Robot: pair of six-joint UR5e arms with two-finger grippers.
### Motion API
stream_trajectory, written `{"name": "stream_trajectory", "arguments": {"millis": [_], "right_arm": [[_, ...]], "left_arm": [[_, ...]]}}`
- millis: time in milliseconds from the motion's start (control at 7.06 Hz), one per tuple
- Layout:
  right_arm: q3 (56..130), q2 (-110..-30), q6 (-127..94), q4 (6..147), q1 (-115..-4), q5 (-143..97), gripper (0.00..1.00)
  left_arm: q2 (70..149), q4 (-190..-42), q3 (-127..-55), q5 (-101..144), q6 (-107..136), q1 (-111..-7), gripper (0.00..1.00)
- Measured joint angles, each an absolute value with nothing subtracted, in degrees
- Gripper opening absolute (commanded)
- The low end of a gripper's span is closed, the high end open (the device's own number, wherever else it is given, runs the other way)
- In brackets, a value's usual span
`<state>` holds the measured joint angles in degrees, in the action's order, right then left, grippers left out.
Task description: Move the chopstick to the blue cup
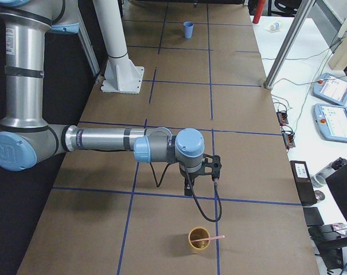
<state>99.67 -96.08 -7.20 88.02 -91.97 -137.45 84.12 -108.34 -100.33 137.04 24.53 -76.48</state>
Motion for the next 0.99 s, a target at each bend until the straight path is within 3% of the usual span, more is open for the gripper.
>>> {"name": "stream_trajectory", "arguments": {"millis": [425,567,850,992], "right_arm": [[101.87,-96.35,-7.27,88.03,-91.94,-137.22,1.0],[101.87,-96.38,-7.31,88.0,-91.93,-137.15,1.0],[101.88,-96.33,-7.37,87.98,-91.93,-137.13,1.0],[101.95,-96.29,-7.38,88.0,-91.94,-137.21,1.0]], "left_arm": [[82.58,-119.99,-99.47,136.2,40.53,-65.46,1.0],[82.49,-120.5,-99.1,135.89,41.57,-63.33,0.84],[82.65,-120.66,-98.02,135.7,42.43,-60.95,0.26],[82.74,-120.67,-97.62,135.6,42.59,-60.63,0.07]]}}
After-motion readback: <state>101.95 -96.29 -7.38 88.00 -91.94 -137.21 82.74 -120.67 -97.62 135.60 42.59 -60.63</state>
